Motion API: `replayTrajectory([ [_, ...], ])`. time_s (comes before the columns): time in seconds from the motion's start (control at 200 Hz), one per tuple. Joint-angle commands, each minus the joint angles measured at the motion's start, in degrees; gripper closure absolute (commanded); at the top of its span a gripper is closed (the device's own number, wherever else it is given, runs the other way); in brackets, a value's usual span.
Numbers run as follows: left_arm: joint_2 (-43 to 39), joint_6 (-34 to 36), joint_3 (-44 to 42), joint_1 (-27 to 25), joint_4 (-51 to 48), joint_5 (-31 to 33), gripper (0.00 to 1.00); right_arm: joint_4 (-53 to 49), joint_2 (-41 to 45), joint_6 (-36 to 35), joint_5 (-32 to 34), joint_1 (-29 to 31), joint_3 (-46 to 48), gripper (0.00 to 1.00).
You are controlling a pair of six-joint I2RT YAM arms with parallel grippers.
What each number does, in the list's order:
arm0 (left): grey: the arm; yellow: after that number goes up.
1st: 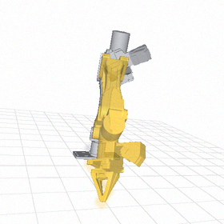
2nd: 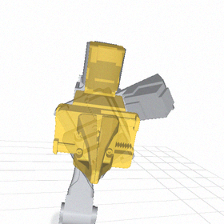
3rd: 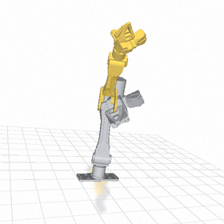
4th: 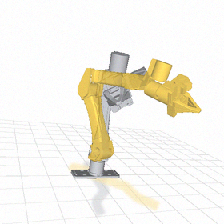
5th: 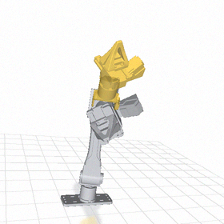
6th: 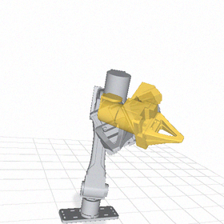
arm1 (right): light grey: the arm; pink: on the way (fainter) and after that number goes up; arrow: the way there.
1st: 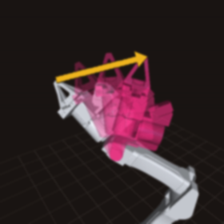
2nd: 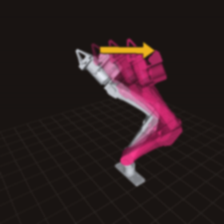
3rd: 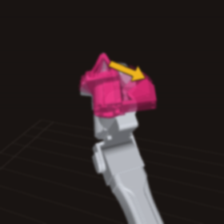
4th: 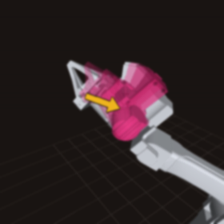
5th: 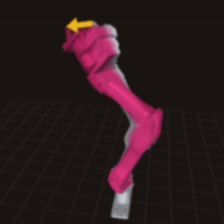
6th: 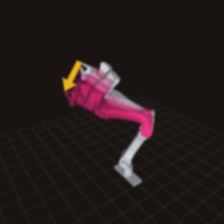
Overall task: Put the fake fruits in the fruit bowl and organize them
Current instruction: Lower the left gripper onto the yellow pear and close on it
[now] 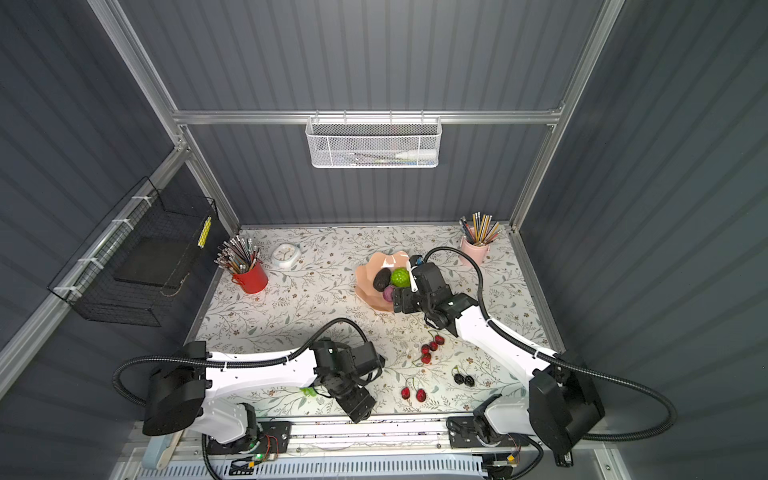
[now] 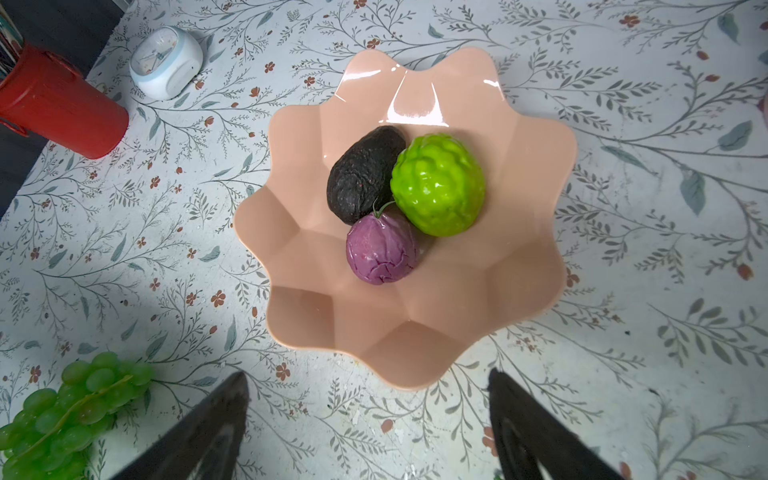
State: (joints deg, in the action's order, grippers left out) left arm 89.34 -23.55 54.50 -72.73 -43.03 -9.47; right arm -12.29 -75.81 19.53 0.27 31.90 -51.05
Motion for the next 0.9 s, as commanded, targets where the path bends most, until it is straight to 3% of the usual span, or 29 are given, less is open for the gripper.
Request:
replayTrajectory([
  [0.0,1.5,0.7,0.0,-0.1,0.2,0.6,0.16,1.6,-0.4,1.3,-1.4,-0.3,0.9,0.1],
  [0.27,4.1,1.3,0.4,-0.1,0.7,2.4,0.26,2.2,-0.6,1.3,-1.6,-0.3,1.9,0.1],
  [0.735,3.3,0.3,0.2,0.0,0.2,4.1,0.65,2.4,-1.0,1.1,-1.7,-0.3,1.8,0.11],
  [0.895,0.8,-1.3,0.1,0.5,0.5,4.6,0.66,2.0,0.1,0.5,-1.3,-0.3,1.7,0.1],
])
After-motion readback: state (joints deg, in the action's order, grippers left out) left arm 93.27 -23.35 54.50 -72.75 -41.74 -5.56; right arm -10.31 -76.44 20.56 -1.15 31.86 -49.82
